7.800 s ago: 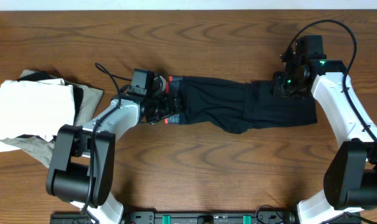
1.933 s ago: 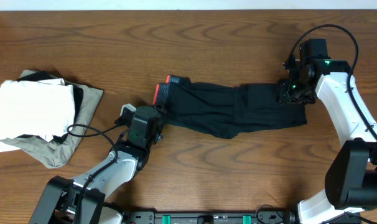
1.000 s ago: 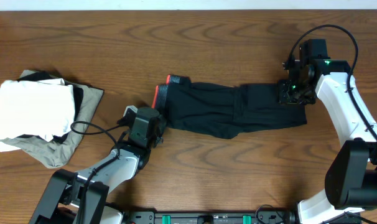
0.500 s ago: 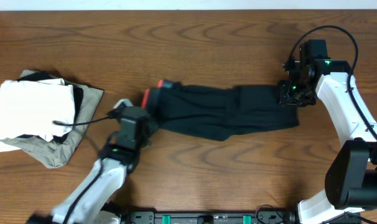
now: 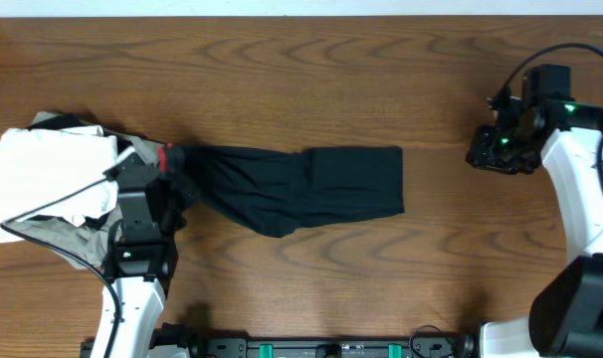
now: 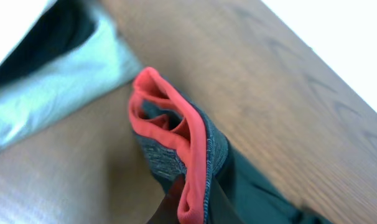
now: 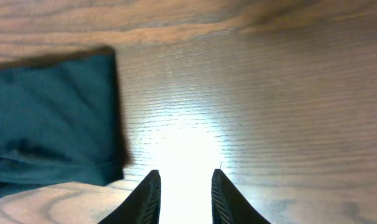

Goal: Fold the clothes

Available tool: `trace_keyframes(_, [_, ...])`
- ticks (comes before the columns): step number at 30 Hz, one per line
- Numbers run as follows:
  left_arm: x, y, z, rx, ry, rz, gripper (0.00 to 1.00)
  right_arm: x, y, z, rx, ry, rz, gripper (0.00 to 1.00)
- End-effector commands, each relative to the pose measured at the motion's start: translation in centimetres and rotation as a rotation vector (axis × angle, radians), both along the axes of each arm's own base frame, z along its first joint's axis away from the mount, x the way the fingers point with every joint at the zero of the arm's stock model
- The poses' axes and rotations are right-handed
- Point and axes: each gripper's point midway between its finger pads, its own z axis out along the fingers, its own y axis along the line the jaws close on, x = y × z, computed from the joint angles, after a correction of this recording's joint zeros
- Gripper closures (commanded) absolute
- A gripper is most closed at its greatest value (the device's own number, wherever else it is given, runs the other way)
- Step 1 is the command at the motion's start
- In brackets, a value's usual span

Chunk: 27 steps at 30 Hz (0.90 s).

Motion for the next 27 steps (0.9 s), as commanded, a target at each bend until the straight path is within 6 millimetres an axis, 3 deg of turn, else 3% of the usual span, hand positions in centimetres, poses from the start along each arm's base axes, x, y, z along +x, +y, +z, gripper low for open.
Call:
trace_keyframes(1, [1.6,-1.7,4.5,0.06,-0.1,-0.155,0.94,-0.2,-0.2,1.2,0.029,-0.028,-0.039,0.74])
trace_keyframes(5, [2.1,-4.5,7.1,0.085,-0.153,-0.294,0.94,-0.3,0.1,1.4,0.046,-0.03,-0.035,0.74])
trace_keyframes(9, [1.9,-8.4,8.0,0.126,-0.166,-0.438,0.94,-0.5,0.1,1.3,0.047,-0.022,-0.035,0.74])
trace_keyframes(19, [-0.6,-20.2,5.9,0.186,-0.12,-0.832,0.94,-1.0,0.8,1.3,0.085,0.001,-0.028,0.74])
trace_keyframes(23, [-1.5,-23.7,5.2,0.213,-0.11,-0.944,0.94,-1.1,0.8,1.3,0.085,0.004,-0.029,0.74])
trace_keyframes(27, [-1.5,-25.9,5.6,0.289,-0.12,-0.988,0.94,-1.2,0.8,1.3,0.085,0.005,-0.029,0.74])
